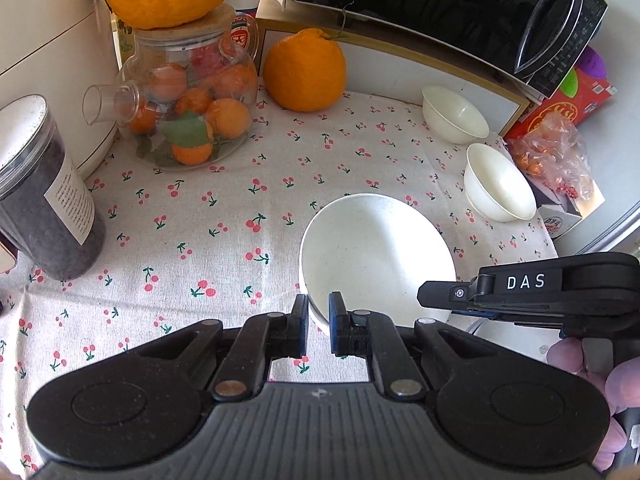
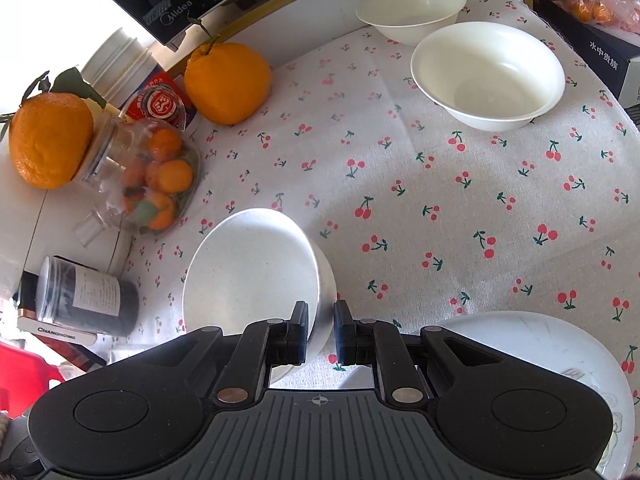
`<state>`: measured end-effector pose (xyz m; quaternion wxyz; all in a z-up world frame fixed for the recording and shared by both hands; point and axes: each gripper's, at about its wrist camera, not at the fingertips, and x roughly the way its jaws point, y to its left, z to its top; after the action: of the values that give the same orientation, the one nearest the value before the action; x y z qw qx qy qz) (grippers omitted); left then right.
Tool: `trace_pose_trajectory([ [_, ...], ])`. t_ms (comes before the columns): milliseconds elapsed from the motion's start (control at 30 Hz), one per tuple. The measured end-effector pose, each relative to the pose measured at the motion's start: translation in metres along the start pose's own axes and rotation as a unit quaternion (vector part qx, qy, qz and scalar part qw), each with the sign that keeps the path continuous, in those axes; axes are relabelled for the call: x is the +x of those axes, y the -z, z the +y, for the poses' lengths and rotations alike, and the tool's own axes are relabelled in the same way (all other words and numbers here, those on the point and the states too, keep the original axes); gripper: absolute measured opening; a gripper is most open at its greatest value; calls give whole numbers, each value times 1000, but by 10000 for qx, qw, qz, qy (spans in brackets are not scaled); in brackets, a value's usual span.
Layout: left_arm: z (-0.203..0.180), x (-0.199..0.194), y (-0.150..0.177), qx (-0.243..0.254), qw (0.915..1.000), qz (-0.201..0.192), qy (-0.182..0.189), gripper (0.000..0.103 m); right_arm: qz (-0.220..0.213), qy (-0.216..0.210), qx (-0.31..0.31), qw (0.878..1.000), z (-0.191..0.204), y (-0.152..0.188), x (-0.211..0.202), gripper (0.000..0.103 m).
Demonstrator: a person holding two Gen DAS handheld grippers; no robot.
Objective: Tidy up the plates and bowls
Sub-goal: 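Lift the white bowl with both grippers and carry it toward the plate stack, then lower the white bowl onto the white plate and open both grippers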
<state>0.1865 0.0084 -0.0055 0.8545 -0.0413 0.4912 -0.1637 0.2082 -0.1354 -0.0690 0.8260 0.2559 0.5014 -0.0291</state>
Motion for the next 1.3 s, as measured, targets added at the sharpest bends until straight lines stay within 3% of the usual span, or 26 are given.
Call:
trace_pose_trajectory([
  [600,-3,-6,1,111,9998,-107,-136,16,-74,-75,-51,9999,0,-2,-8,18],
  [700,-2,-9,0,88,9997,-161,-149,23,-81,-140,-32,9999,-1,-3,-11,27],
  [833,-3,-15,-1,95,9995,-249,-188,25,-149,-242,-44,9996,-2,-4,-19,33],
  [1033,-8,-24,-3,157,9988,-411,-214,44,-357,-426,-65,9984,-7,-6,-39,51],
  [1167,-12,-31,-4,166,9981,-561,-212,67,-544,-542,2,9970,-15,-10,-55,61],
  [1300,-20,-38,-5,252,9968,-723,-231,82,-722,-543,72,9959,-25,-11,-68,68],
])
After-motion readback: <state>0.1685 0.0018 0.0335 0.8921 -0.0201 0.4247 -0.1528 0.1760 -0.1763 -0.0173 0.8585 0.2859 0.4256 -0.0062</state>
